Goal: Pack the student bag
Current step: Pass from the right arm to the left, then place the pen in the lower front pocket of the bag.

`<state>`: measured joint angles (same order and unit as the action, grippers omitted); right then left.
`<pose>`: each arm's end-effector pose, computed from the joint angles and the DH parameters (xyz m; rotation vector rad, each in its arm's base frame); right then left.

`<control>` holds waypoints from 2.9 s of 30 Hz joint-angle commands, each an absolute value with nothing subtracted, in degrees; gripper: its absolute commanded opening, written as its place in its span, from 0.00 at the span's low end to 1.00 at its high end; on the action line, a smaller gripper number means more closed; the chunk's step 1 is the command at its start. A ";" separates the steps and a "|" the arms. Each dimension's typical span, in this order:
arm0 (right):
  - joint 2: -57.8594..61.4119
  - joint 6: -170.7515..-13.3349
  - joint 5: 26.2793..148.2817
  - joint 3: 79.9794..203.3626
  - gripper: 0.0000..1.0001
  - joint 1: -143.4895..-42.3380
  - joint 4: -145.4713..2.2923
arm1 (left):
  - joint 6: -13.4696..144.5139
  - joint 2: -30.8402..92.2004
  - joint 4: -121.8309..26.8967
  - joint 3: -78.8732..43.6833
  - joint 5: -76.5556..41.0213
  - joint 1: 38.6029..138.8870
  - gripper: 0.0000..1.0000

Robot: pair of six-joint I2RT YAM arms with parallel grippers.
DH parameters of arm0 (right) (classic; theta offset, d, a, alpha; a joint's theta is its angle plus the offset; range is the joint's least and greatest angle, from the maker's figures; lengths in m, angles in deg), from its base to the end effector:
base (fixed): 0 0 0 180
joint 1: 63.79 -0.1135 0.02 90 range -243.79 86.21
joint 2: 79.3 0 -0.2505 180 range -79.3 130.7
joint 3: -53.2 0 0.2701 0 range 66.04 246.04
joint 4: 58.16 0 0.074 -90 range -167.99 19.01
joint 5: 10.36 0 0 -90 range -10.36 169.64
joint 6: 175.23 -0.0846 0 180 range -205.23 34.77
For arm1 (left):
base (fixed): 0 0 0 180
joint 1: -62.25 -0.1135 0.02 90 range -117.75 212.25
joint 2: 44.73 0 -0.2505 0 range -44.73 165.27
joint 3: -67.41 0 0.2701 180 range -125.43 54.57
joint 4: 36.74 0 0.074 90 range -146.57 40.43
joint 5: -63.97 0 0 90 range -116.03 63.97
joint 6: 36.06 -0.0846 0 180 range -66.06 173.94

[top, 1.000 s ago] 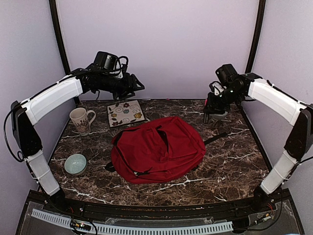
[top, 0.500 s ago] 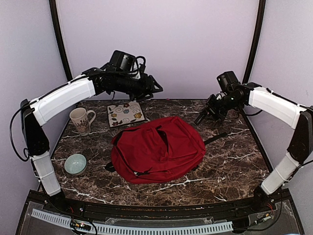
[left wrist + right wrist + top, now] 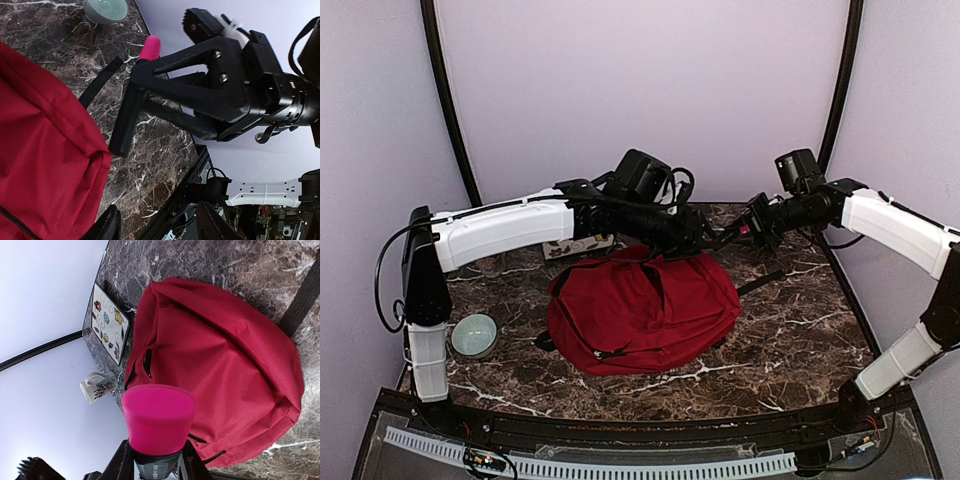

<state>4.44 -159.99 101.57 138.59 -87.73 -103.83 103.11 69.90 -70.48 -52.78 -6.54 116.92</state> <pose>0.3275 0.1800 0.2643 0.9388 2.4829 1.1855 0.2827 -0.4477 0.2948 0.3566 2.3520 -1.3659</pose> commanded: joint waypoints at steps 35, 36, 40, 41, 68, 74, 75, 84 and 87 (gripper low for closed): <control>1.64 -192.15 106.18 141.63 0.00 -90.75 -92.19 | 89.12 65.43 -58.19 -53.80 -9.35 113.40 0.34; 1.61 -192.20 106.09 141.56 0.00 -90.96 -92.13 | 89.19 65.55 -58.16 -53.84 -9.33 113.40 0.32; 1.10 -193.57 105.76 140.74 0.00 -91.38 -90.76 | 89.47 65.88 -58.90 -53.94 -9.42 113.40 0.26; 0.97 -194.09 105.60 140.51 0.00 -91.34 -90.29 | 89.45 65.85 -59.43 -54.07 -9.78 113.40 0.25; -0.24 -179.65 107.96 137.29 1.00 -89.82 -91.23 | 89.99 52.26 -66.78 -42.76 -18.37 113.07 0.00; -0.66 -169.15 109.36 137.82 1.00 -87.08 -92.70 | 92.35 41.41 -68.70 -29.35 -21.32 111.69 0.00; -0.91 -168.93 109.83 137.25 1.00 -86.52 -91.88 | 92.61 40.16 -69.85 -28.12 -21.76 111.29 0.00; -3.03 -154.70 110.54 138.69 1.00 -81.73 -93.18 | 97.17 30.49 -75.80 -20.12 -24.68 110.24 0.00; -1.84 -147.87 110.07 140.85 1.00 -81.11 -98.54 | 98.89 28.27 -76.16 -17.28 -24.78 110.24 0.00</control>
